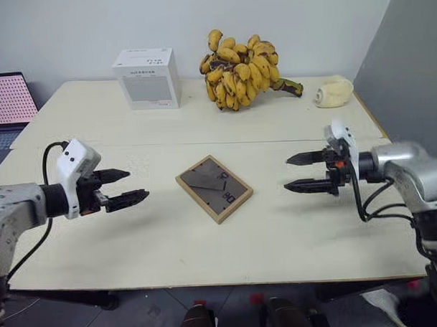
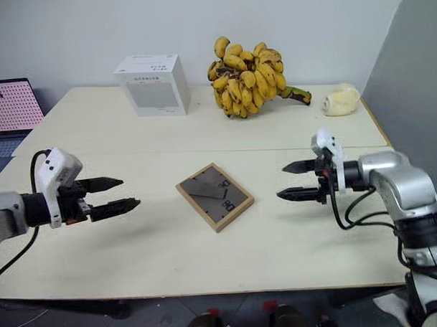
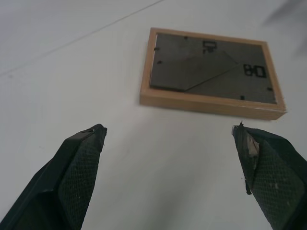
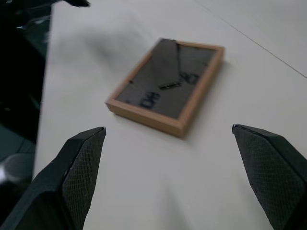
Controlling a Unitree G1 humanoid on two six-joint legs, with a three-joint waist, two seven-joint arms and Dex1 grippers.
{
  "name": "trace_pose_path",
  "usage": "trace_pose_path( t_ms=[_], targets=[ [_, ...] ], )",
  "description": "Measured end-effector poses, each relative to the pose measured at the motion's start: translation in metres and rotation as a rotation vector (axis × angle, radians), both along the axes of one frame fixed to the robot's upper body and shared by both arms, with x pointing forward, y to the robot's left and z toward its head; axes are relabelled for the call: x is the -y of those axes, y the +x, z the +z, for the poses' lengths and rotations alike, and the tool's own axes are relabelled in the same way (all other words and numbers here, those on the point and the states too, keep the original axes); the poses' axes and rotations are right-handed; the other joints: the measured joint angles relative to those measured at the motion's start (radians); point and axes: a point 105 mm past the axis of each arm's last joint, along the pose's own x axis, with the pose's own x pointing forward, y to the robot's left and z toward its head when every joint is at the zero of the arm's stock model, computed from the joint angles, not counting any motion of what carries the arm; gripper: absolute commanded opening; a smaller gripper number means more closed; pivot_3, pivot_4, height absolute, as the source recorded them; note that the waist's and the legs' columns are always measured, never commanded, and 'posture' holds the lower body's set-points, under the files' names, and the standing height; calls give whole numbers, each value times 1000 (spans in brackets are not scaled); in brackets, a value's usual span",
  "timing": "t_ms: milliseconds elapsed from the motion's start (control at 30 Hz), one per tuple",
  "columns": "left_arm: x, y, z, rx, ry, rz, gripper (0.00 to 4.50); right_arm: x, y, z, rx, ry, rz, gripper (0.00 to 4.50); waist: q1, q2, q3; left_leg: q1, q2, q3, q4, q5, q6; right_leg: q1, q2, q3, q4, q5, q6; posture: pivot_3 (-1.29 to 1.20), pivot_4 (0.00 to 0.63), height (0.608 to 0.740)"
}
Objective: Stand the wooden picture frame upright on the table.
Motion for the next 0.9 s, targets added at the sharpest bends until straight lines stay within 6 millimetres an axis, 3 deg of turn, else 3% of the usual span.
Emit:
trace_pose_path(
  t_ms=[100, 267, 367, 400, 433, 533, 700, 833, 900],
  targets=[
    [-3, -2, -8, -22, 5, 7, 4500, -2, 10, -20, -53, -18, -6, 4467, 8, -1, 1, -7, 0, 0, 1, 0, 0, -4, -1, 0, -2, 0, -1, 0, 150, 740],
    [-3, 1, -6, 2, -5, 25, 4500, -3, 28, -22, -8, -24, -48, 4467, 6, -1, 1, -8, 0, 1, 1, 0, 0, -6, -2, 1, -2, 0, 0, 0, 150, 740],
    [-8, -4, -12, -7, -18, 53, 4148, -6, 34, -25, 4, -18, -54, 4500, 3, -1, 1, -8, 0, 1, 0, 0, 0, -7, -2, 1, -2, 0, -1, 0, 150, 740],
    [-12, -6, -14, -8, -23, 74, 4003, -6, 38, -28, 7, -19, -61, 4117, 0, -1, 1, -8, 0, 1, 0, 0, 0, -7, -1, 1, -2, 0, -1, 0, 150, 740],
    [-15, -7, -17, -11, -37, 100, 3787, -6, 44, -31, 14, -23, -75, 4111, -2, -1, 1, -7, 0, 1, 0, 0, 0, -7, -1, 2, -1, 0, -1, 0, 150, 740],
    [-18, -10, -25, -12, -38, 152, 3141, -10, 60, -39, 69, -62, -113, 3350, -2, -1, 1, -6, 0, 1, 0, 0, 0, -7, -2, 1, 1, 0, -1, 0, 150, 740],
    [-14, -3, -55, 28, -71, 311, 2071, -28, 84, -64, 148, -141, -193, 2119, -3, -2, 1, -5, 0, 1, 1, 0, 0, -6, -2, 2, 3, 1, -1, 0, 150, 740],
    [29, 1, -100, -2, -154, 405, 1222, -47, 87, -82, 158, -140, -217, 1158, 7, -2, 0, -6, 0, -1, 3, 0, 0, -5, -8, 2, 3, 1, 0, 0, 150, 740],
    [37, 4, -106, 6, -170, 438, 895, -49, 88, -83, 171, -137, -217, 797, 9, -3, 0, -6, -1, -2, 3, 0, 0, -4, -10, 2, 3, 2, 0, 0, 150, 740]
  ],
)
